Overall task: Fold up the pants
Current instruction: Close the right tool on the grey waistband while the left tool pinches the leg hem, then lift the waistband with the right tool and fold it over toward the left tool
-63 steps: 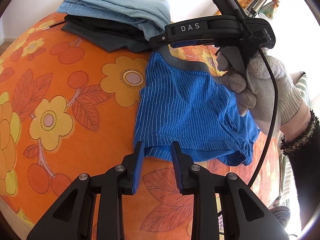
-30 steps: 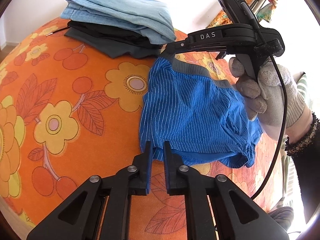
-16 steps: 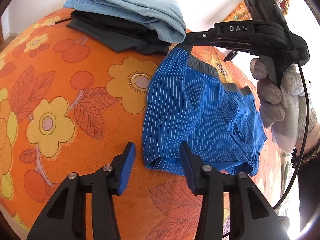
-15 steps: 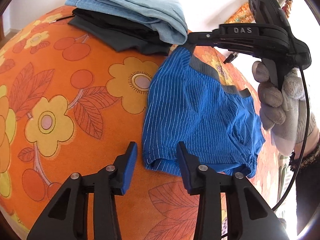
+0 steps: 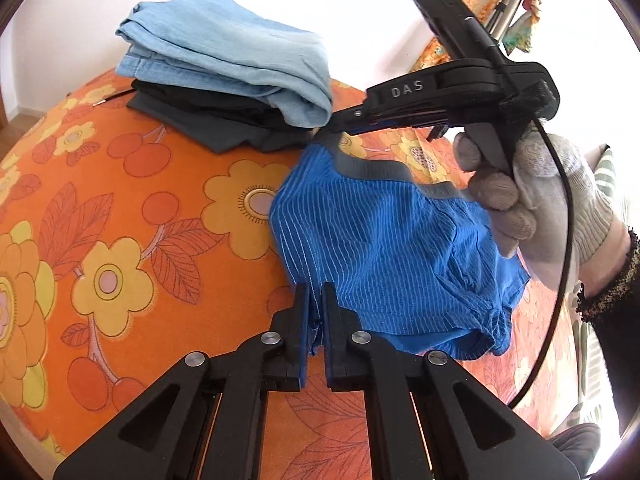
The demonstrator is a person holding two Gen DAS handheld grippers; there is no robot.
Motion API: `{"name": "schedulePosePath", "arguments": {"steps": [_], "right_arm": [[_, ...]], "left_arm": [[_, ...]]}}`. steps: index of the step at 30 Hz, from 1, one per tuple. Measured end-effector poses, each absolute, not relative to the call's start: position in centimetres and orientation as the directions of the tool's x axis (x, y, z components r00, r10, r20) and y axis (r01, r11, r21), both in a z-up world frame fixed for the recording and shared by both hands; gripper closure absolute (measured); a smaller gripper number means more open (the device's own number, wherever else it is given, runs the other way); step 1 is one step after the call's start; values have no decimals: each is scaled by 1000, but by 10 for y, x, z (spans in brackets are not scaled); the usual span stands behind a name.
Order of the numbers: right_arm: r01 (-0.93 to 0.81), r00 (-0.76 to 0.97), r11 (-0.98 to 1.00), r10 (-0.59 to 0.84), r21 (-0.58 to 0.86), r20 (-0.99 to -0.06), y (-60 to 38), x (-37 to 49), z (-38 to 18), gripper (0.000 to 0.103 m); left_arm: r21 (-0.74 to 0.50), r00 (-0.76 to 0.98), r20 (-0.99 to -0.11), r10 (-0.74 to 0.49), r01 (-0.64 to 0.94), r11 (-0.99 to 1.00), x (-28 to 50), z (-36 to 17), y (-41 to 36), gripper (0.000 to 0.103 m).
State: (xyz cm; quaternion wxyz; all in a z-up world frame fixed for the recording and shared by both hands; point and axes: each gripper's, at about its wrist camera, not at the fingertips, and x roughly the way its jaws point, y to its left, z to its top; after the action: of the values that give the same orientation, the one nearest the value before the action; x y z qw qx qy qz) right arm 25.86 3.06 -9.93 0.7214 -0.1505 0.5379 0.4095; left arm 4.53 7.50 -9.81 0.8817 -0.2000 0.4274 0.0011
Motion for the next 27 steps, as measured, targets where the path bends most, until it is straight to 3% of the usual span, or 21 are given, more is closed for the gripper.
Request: {"name": "schedulePosePath", "arguments": {"steps": [1,2,11,16,20,27], "right_arm": [[-750,86,622,429,225,-899,30,260,-102,61],[-751,86,621,427,223,-900,31,261,-103,58],[-782,75,597,378,181,-923,53,266,-120,58],[-688,100,704,335,178,-937,41,262,-114,53],[-620,-67,703,395,349,-916,36,252,-115,49],[-632,-26,739,284,235,-959,59,242,-128,49]], "left_arm": [[-351,634,-754,-173,-166,921,45,-98,73,99],[-356,632,-754,-182,-159,921,45,-99,72,98],[-326,625,-758,-187,-114,938,43,-100,58,99],[-333,623,-757,-197,-108,937,42,-100,56,99],[-336,626,-751,-212,-85,938,44,-99,51,99],[-300,641,-743,-193,-62,952,40,-94,42,99]]}}
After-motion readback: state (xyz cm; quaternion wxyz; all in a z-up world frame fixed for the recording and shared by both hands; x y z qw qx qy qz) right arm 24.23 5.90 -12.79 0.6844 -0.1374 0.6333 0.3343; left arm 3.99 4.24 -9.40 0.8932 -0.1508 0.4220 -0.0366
